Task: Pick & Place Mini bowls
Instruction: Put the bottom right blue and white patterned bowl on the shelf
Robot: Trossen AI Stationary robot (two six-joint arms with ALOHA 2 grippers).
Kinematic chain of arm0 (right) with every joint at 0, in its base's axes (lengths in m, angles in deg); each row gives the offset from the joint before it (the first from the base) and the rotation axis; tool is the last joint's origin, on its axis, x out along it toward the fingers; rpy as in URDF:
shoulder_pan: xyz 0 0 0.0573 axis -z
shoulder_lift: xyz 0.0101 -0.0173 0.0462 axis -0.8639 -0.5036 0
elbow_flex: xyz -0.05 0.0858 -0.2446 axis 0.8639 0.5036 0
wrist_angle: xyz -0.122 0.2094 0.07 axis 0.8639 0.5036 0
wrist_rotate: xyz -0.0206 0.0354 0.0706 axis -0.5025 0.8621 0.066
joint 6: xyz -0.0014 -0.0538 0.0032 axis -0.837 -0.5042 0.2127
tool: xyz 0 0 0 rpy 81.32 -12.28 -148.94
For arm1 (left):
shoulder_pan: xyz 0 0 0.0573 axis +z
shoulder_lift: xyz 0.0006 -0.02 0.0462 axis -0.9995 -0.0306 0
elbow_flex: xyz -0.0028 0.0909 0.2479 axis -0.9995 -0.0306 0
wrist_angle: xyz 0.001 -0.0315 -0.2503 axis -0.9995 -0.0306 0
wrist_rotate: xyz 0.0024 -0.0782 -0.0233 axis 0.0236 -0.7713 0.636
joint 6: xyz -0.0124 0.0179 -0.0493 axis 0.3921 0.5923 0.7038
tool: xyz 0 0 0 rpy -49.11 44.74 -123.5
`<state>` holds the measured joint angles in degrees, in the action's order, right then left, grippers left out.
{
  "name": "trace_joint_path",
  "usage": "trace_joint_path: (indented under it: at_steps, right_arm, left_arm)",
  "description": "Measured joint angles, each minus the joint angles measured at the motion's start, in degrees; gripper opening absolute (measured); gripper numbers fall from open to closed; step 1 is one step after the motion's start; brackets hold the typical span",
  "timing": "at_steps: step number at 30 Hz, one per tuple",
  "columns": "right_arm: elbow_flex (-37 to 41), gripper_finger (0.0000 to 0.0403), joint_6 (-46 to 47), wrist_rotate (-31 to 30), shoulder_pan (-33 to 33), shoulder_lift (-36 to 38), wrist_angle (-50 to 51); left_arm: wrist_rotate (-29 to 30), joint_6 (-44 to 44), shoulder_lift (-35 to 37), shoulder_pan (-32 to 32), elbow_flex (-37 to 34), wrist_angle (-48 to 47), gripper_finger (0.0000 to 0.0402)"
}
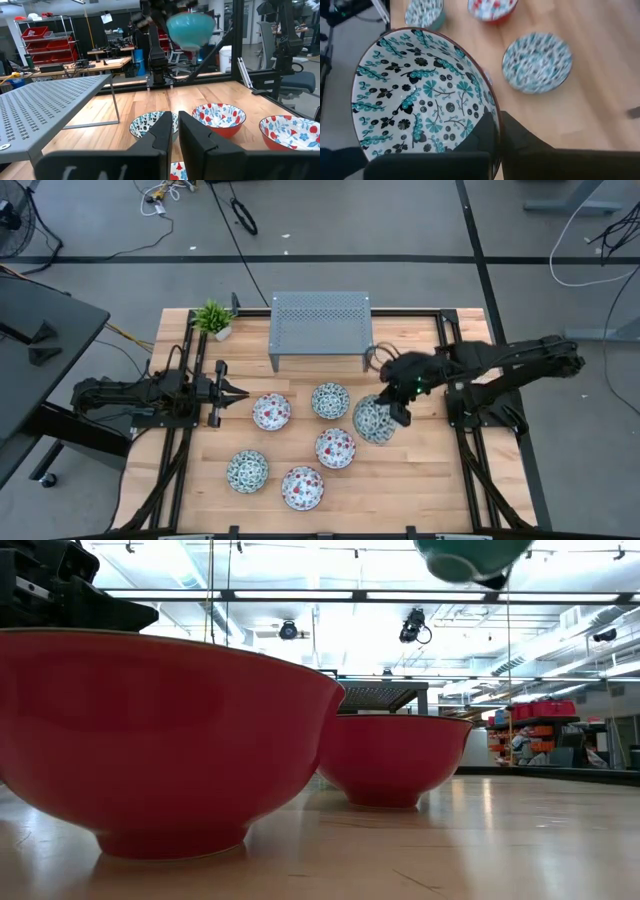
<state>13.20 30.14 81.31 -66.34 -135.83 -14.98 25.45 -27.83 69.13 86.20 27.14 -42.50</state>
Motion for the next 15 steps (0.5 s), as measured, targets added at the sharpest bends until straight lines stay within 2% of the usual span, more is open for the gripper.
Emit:
trace_joint_path:
  at_steps: [15]
  right_arm:
    - [-15.3,0.0004,-6.2,0.0,10.8,-2.4,2.0]
  left_arm:
    - [0.0,0.0,0.0,0.0,0.0,0.0,0.0037]
